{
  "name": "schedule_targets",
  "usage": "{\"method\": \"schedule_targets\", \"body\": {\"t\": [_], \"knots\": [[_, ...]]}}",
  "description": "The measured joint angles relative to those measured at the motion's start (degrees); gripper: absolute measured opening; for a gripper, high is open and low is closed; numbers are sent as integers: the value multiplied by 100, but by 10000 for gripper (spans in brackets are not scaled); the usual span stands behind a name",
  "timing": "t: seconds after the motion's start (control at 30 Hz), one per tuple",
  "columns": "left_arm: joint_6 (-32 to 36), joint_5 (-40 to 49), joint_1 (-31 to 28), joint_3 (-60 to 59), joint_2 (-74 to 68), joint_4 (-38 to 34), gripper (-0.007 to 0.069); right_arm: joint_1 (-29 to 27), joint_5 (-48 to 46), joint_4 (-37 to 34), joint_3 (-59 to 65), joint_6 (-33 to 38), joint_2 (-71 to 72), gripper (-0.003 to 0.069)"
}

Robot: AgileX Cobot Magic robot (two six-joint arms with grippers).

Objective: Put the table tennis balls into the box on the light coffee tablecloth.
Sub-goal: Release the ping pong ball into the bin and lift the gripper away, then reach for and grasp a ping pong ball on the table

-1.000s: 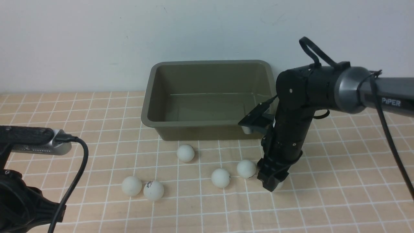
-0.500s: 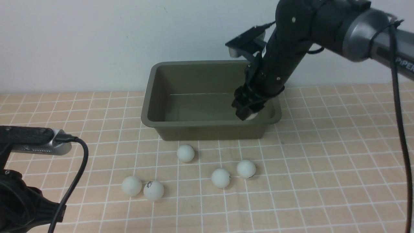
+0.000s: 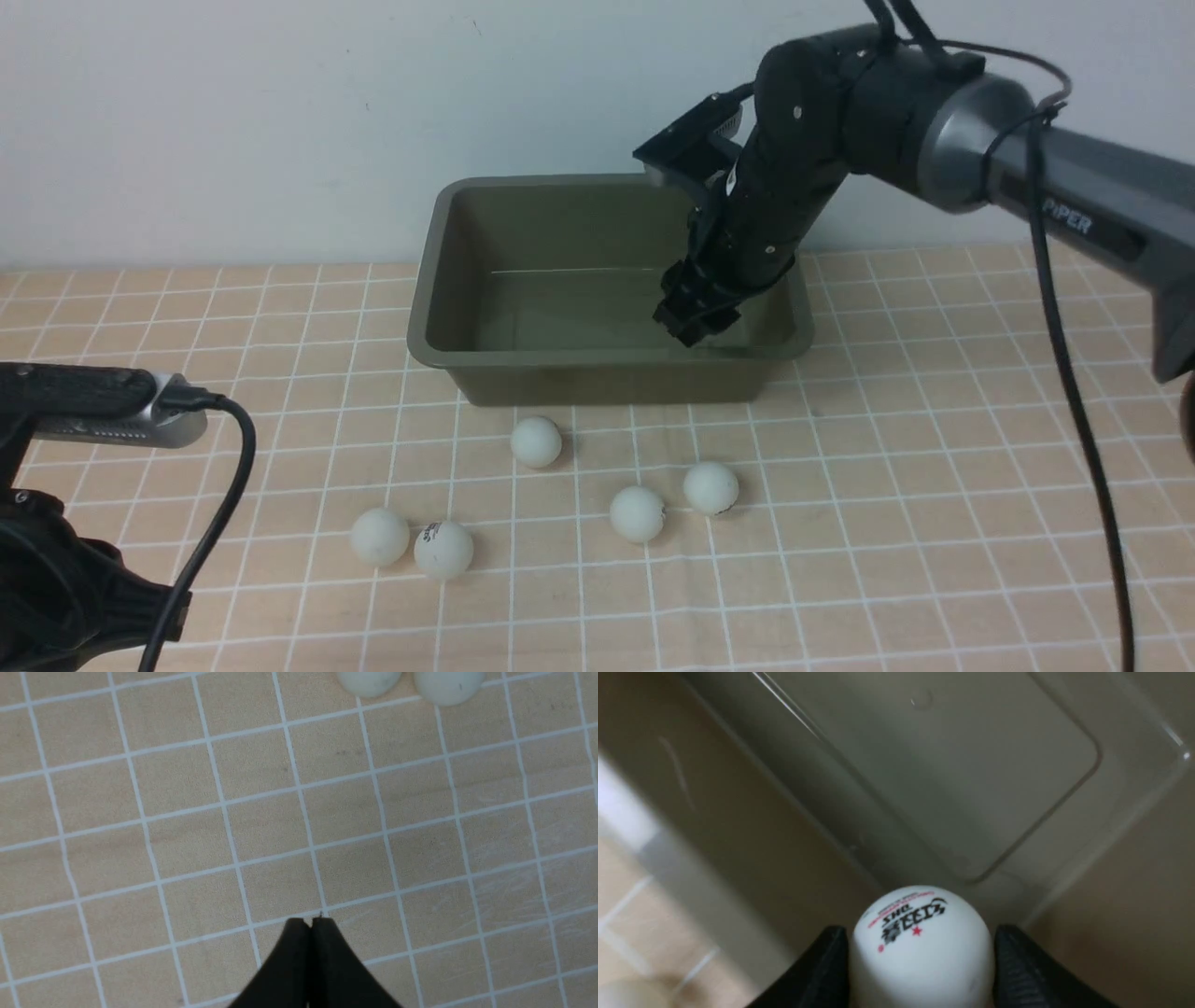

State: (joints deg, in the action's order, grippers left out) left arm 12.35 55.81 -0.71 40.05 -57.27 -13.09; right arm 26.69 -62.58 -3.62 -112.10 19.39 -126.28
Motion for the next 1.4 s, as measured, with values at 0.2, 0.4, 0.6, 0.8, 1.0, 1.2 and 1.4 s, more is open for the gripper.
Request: {"method": "schedule_targets", "body": {"t": [0.2, 0.4, 0.6, 0.8, 1.0, 1.2, 1.4], "knots": [[0, 0, 0, 0, 0, 0, -69, 0, 233, 57, 0, 0, -43, 402], [0, 0, 0, 0, 0, 0, -69, 0, 277, 182, -113, -97, -43, 436], [0, 5, 0, 0, 0, 0, -69, 0, -525, 182, -815, -288, -43, 435], [0, 5, 0, 0, 0, 0, -69, 0, -846, -156, -1427, -1121, 19, 435], [0, 10, 0, 0, 0, 0, -69, 5, -882, -849, -1160, -1617, 98, 435], [0, 77, 0, 0, 0, 0, -69, 11, -882, -1033, 172, -1651, 850, 435], [0, 83, 0, 0, 0, -6, -69, 78, -877, -983, 1623, -1458, 1820, 435]]}}
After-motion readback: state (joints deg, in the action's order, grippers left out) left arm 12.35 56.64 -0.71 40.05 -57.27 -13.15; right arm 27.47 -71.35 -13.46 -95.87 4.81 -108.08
